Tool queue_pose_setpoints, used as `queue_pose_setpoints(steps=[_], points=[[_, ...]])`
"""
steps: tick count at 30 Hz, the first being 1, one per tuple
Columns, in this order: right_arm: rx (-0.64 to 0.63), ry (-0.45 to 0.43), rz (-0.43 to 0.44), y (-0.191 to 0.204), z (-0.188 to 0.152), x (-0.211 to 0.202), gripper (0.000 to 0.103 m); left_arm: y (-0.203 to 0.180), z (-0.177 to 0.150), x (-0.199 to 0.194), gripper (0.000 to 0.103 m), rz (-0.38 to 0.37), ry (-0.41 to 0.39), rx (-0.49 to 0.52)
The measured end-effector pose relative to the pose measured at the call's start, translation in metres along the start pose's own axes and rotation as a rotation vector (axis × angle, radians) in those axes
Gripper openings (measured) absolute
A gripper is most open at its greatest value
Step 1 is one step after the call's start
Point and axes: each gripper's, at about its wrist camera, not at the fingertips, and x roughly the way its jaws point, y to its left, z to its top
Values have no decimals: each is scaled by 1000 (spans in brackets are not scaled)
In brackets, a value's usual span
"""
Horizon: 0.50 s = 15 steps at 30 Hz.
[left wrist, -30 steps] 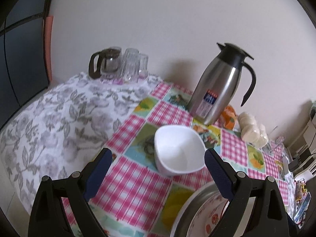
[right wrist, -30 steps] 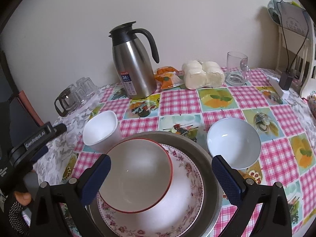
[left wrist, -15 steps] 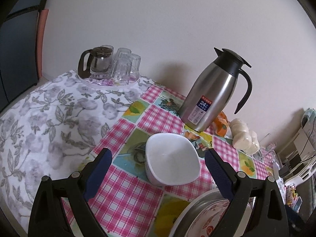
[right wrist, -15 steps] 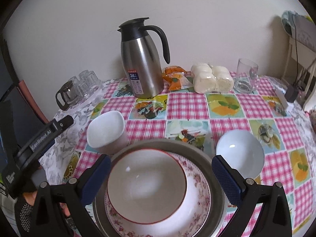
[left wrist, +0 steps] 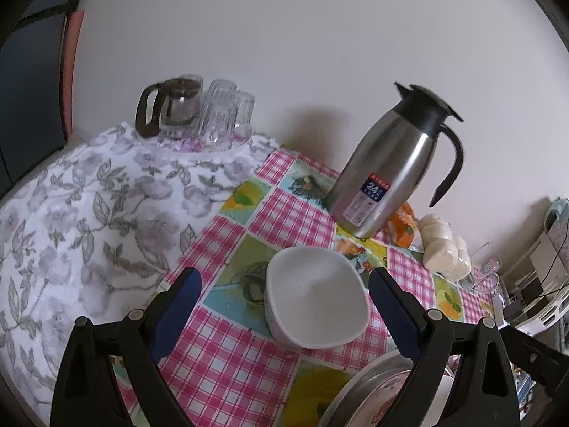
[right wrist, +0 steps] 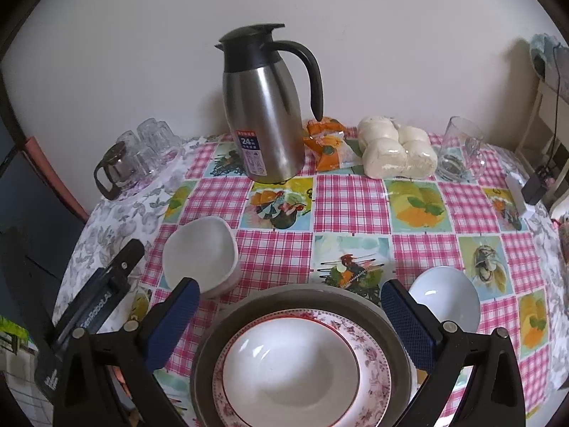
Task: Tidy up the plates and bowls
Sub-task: 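Move both tools toward the white square bowl, then close both tools on the rim of the white square bowl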
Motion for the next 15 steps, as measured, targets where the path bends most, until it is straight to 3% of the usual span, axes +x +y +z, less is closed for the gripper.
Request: queue_pose_setpoints(steps=[8, 15], points=[[-17, 97, -32, 14, 10, 30, 103, 16, -8, 28, 95, 37, 114, -39], [-63, 137, -75, 32, 15, 52, 103, 27, -9, 41, 95, -10, 162, -109]])
